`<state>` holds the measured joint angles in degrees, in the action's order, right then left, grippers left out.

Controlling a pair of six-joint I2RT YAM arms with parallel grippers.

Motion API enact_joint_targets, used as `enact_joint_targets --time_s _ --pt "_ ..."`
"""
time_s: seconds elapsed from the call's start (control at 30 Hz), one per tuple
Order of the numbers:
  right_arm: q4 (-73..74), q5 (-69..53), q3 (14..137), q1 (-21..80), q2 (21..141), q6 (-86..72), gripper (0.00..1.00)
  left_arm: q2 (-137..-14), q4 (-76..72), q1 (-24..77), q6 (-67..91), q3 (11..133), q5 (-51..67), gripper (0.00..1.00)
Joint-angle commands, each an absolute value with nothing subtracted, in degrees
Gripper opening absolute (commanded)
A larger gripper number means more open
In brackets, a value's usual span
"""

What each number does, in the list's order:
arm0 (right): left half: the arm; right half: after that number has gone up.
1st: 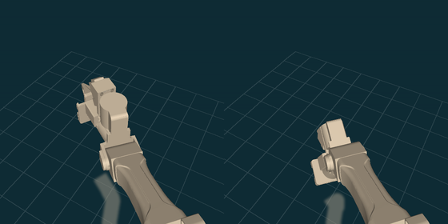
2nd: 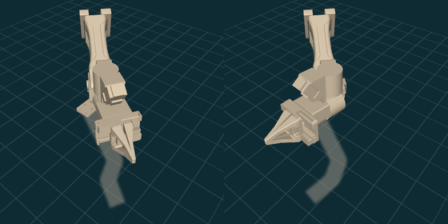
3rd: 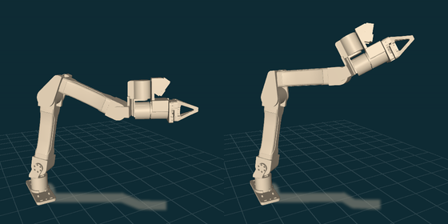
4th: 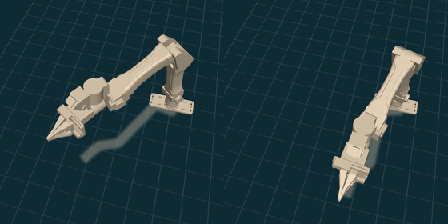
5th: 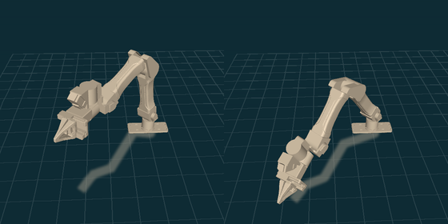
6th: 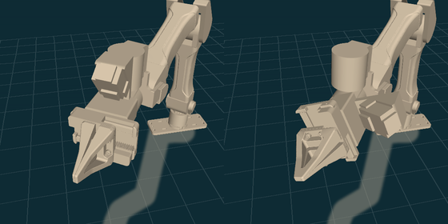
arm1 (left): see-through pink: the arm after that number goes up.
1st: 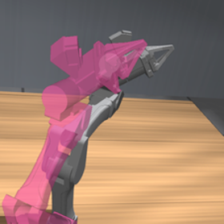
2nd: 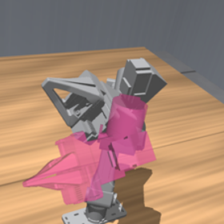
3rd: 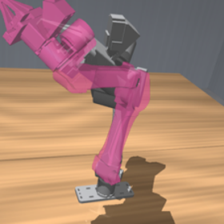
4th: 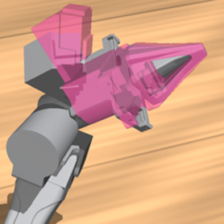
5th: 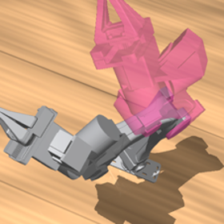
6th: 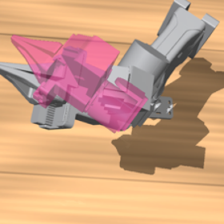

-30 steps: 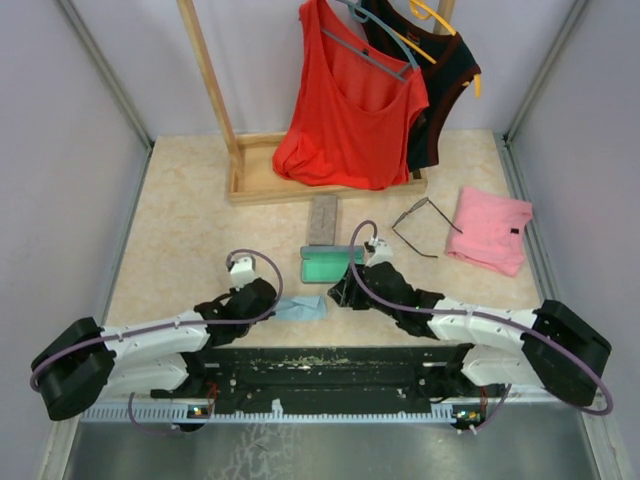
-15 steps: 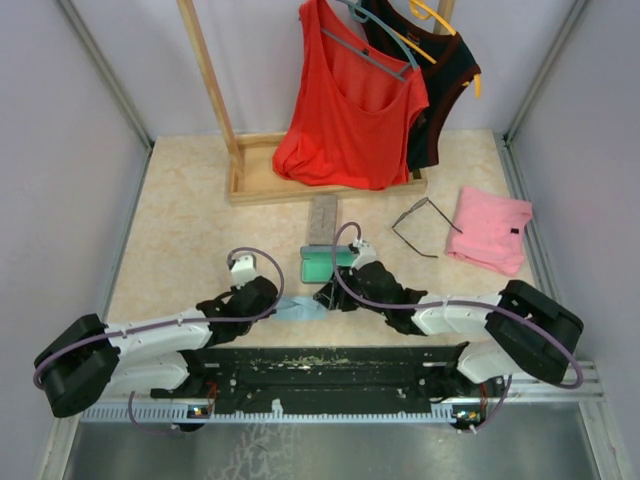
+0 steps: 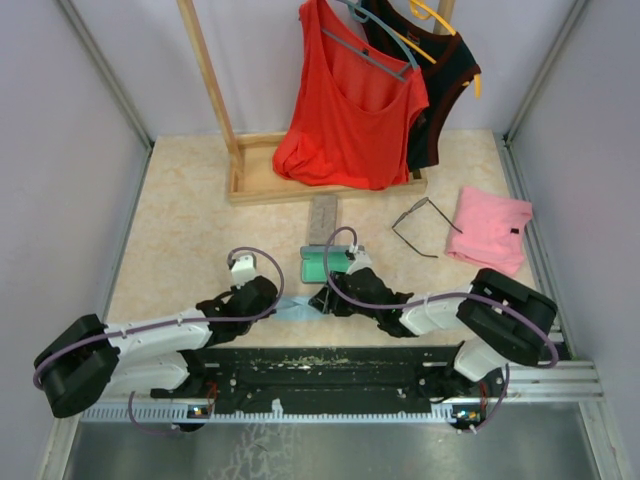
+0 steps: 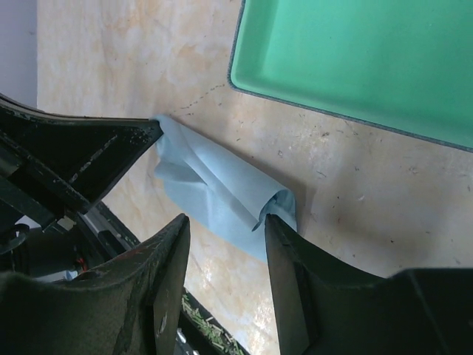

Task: Organize the sunglasses
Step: Place the glasses cleaning cloth at the center of the board, then adjust the glasses cleaning cloth at the center of the board.

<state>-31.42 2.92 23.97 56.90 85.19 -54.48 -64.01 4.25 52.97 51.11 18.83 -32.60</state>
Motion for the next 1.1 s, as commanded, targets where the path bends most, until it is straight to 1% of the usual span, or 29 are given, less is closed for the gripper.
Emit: enact_joint_targets --time_s 0.0,0.27,0.53,1.07 --pt "-37.92 3.66 24.35 57.66 87.52 -56.43 0.45 -63.72 6.99 52.65 50.45 19.25 -31.37 0.0" --pt "-36.16 4.78 24.82 57.66 88.21 -57.88 0.45 -63.05 7.22 52.65 50.53 19.16 -31.35 0.0" --pt "-38.95 3.46 25.09 57.66 90.31 -58.54 0.44 -63.24 7.03 52.65 50.75 19.05 -31.07 0.0" --pt "-41.99 2.02 25.72 57.67 91.13 -59.23 0.33 -62.89 6.95 52.7 50.54 19.15 -30.87 0.0"
